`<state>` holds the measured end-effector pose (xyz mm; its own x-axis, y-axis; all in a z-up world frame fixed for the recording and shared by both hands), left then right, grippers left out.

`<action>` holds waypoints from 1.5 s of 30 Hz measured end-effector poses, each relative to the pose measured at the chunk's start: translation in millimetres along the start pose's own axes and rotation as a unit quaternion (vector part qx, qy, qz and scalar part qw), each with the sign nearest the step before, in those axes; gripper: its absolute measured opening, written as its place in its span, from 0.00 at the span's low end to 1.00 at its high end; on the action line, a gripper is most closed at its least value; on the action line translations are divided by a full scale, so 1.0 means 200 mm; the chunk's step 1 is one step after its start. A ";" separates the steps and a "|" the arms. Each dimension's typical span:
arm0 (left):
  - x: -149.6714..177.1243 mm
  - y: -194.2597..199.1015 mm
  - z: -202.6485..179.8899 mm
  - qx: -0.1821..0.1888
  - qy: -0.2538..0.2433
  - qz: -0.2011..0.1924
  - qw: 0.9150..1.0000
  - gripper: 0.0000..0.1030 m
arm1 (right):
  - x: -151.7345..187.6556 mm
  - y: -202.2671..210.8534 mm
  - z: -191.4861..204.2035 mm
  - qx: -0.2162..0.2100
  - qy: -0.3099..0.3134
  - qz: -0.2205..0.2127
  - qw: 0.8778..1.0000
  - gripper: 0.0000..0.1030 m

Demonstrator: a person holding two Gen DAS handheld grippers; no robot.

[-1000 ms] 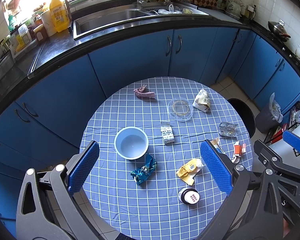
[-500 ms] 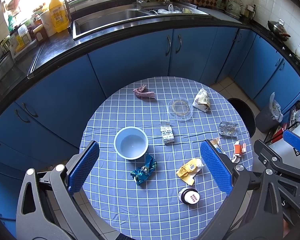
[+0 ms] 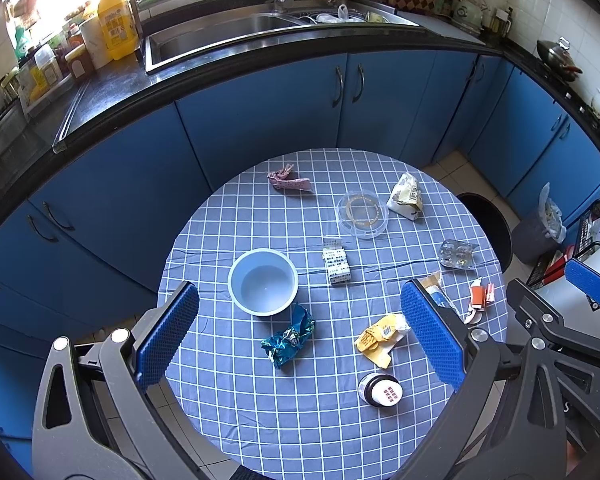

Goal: Collect trash

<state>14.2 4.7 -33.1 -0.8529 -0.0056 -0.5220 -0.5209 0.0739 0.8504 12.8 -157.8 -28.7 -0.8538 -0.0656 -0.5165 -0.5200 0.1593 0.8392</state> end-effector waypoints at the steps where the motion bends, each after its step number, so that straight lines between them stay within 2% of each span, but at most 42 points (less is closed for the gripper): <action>1: 0.00 0.00 0.00 0.000 0.000 0.000 1.000 0.97 | 0.00 0.00 0.00 0.000 0.000 0.001 1.000 0.69; 24: 0.09 -0.13 0.05 -0.013 0.000 0.004 1.000 0.97 | 0.08 -0.15 0.07 -0.020 0.010 0.012 1.000 0.69; 35: 0.25 -0.29 0.12 -0.017 0.008 0.025 1.000 0.96 | 0.25 -0.30 0.18 -0.042 0.020 0.041 0.998 0.69; 45: 0.48 -0.47 0.17 -0.006 0.009 0.025 1.000 0.94 | 0.51 -0.43 0.36 -0.075 0.069 0.034 0.994 0.68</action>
<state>-18.2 30.6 -165.3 -0.8784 -0.0208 -0.4775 -0.4778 0.0625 0.8762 -27.9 -107.3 -165.2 -0.8768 -0.1966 -0.4387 -0.4511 0.0208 0.8922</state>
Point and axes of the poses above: each gripper's, at about its wrist camera, not at the fingertips, and y roughly against the way its jaws point, z to its left, x to its underside, the point moved 3 cm from there along -y, roughly the way its jaws point, and after that the axes turned 4 degrees about x, right-handed, at the moved point
